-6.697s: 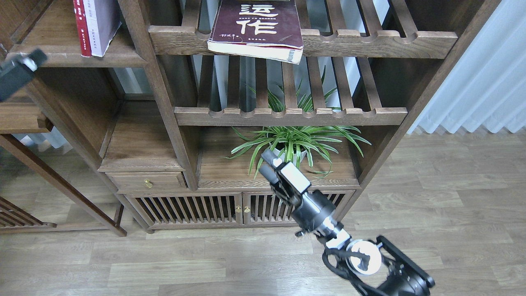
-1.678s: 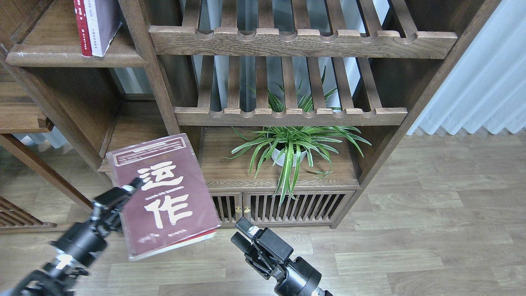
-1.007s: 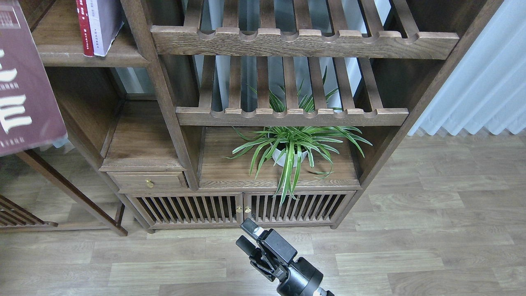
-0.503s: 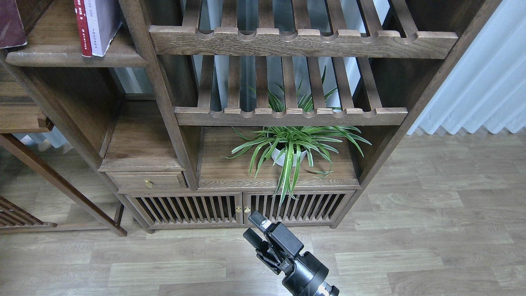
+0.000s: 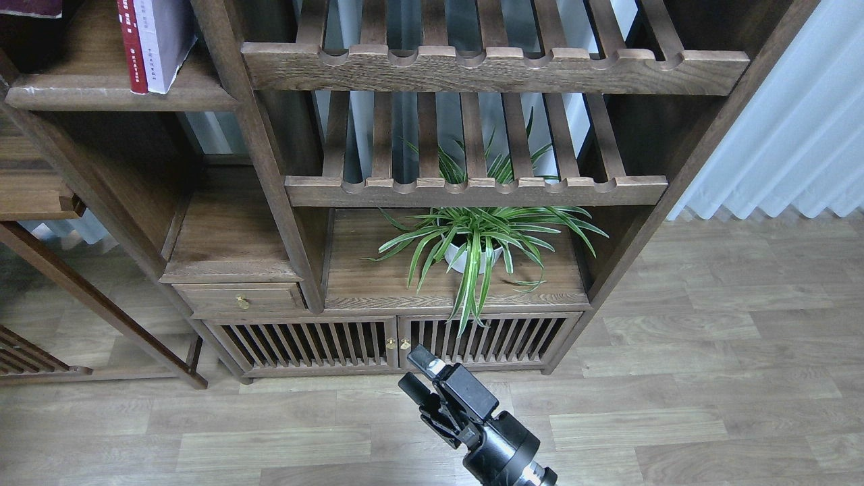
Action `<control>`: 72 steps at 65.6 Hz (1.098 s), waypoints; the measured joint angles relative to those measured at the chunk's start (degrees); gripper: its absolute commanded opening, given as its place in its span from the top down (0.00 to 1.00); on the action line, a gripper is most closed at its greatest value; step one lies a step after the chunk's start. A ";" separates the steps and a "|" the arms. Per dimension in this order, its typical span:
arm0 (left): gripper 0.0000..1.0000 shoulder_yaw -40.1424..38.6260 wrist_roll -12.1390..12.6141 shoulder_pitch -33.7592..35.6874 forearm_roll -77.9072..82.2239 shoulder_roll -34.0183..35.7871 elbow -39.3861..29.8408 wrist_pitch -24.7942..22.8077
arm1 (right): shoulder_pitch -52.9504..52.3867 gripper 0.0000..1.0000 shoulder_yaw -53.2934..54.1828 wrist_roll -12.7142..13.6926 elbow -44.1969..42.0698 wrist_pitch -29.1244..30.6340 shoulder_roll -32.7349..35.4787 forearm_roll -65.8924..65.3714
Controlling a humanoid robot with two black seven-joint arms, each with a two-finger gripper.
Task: Organize books on shelf
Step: 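Push the dark red book onto the side shelf with the left gripper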
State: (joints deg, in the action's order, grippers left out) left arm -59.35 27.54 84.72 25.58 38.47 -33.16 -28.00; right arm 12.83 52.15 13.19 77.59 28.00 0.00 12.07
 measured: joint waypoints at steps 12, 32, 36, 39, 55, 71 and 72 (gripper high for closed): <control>0.89 2.41 0.46 2.93 -0.58 -2.50 4.02 -0.01 | 0.00 0.01 0.14 0.00 0.11 0.00 0.00 0.05; 0.87 3.85 0.47 2.94 -0.89 -4.35 8.89 0.00 | 0.00 0.01 0.15 0.00 0.12 0.00 0.00 0.06; 0.81 4.00 0.47 2.91 -0.89 -4.61 9.25 0.00 | 0.00 0.01 0.15 0.00 0.12 0.00 0.00 0.06; 0.73 4.22 0.47 2.86 -0.89 -5.06 9.54 0.00 | 0.00 0.01 0.15 0.00 0.12 0.00 0.00 0.06; 0.51 6.47 0.46 2.49 -0.91 -6.46 9.85 -0.01 | 0.00 0.01 0.21 0.00 0.65 0.00 0.00 0.06; 0.49 6.21 -1.58 -0.04 -1.80 -5.29 7.86 0.00 | 0.00 0.01 0.30 -0.08 0.72 0.00 0.00 0.05; 0.49 6.14 -1.75 -0.30 -2.00 -5.11 7.53 0.00 | 0.00 0.01 0.30 -0.09 0.72 0.00 0.00 0.04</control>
State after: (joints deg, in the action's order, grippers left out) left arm -53.21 25.79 84.42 23.59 33.36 -25.64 -28.00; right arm 12.83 52.45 13.10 78.31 28.00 0.00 12.11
